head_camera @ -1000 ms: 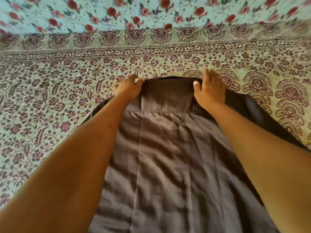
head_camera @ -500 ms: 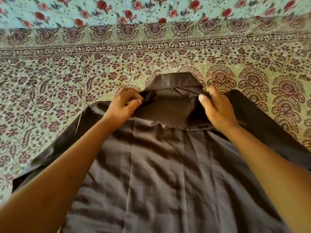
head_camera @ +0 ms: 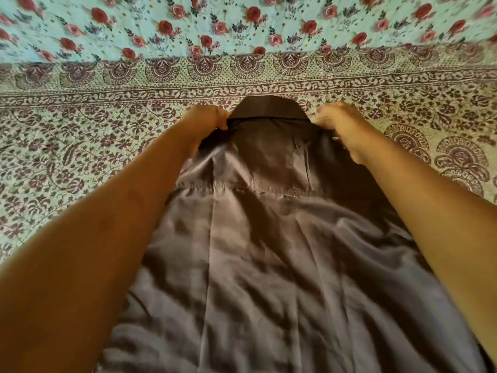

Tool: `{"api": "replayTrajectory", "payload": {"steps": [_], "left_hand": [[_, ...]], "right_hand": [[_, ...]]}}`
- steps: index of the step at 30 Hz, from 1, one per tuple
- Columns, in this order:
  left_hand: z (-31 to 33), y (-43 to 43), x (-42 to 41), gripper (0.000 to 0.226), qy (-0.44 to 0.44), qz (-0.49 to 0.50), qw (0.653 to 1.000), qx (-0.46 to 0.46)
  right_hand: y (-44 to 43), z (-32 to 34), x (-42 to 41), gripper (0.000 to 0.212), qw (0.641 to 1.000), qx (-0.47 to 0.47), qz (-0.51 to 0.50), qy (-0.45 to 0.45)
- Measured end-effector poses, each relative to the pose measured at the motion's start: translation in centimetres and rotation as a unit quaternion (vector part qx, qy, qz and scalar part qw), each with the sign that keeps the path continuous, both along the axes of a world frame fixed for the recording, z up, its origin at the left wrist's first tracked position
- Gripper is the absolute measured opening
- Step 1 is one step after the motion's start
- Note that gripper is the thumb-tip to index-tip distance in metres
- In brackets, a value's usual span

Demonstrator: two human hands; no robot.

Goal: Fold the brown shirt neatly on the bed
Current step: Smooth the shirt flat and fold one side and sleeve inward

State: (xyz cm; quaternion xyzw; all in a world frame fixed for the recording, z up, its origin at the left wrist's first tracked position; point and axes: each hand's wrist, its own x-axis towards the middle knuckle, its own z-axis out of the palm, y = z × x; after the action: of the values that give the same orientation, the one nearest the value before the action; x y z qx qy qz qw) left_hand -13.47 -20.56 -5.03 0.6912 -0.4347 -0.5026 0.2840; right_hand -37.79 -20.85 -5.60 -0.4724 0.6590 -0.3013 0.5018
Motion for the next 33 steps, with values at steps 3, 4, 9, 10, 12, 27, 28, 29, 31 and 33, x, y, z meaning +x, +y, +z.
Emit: {"api": "replayTrajectory", "payload": {"steps": [3, 4, 9, 10, 12, 27, 28, 29, 31, 33], "left_hand": [[-0.4, -0.6, -0.3, 0.016, 0.037, -0.015, 0.998, 0.052], [-0.6, -1.0, -0.3, 0.020, 0.028, -0.017, 0.998, 0.052], [-1.8, -2.7, 0.0, 0.014, -0.036, -0.023, 0.999, -0.001], [-2.2, -2.7, 0.1, 0.013, -0.037, -0.022, 0.999, -0.007], [-3.0, -2.6, 0.0, 0.016, -0.030, -0.020, 0.999, -0.020], [-7.6, -3.2, -0.6, 0.034, -0.254, -0.110, 0.944, -0.177], [-7.7, -3.0, -0.8, 0.034, -0.289, -0.114, 0.933, -0.182], [-7.5, -2.8, -1.0, 0.033, -0.315, -0.103, 0.925, -0.186], [-7.0, -2.0, -1.5, 0.031, -0.374, -0.065, 0.905, -0.194], [-7.0, -0.3, -2.4, 0.032, -0.418, -0.060, 0.872, -0.248]], "right_hand": [[-1.0, -0.3, 0.6, 0.038, 0.998, 0.045, 0.035, 0.032], [-1.6, -0.5, 0.8, 0.027, 0.998, 0.027, 0.023, 0.054], [-3.7, -1.0, 1.1, 0.014, 0.997, -0.019, -0.016, 0.078], [-3.6, -1.3, 1.4, 0.027, 0.995, -0.009, 0.001, 0.098], [-3.2, -2.3, 1.7, 0.056, 0.988, 0.033, 0.041, 0.143], [-2.9, -8.5, 3.1, 0.023, 0.928, -0.152, 0.043, 0.337], [-2.7, -8.5, 3.4, 0.027, 0.909, -0.161, 0.044, 0.382], [-2.3, -8.6, 3.7, 0.029, 0.887, -0.177, 0.046, 0.424], [-0.9, -8.5, 4.0, 0.032, 0.853, -0.231, 0.035, 0.467], [0.9, -8.5, 4.0, 0.037, 0.845, -0.321, 0.047, 0.426]]}}
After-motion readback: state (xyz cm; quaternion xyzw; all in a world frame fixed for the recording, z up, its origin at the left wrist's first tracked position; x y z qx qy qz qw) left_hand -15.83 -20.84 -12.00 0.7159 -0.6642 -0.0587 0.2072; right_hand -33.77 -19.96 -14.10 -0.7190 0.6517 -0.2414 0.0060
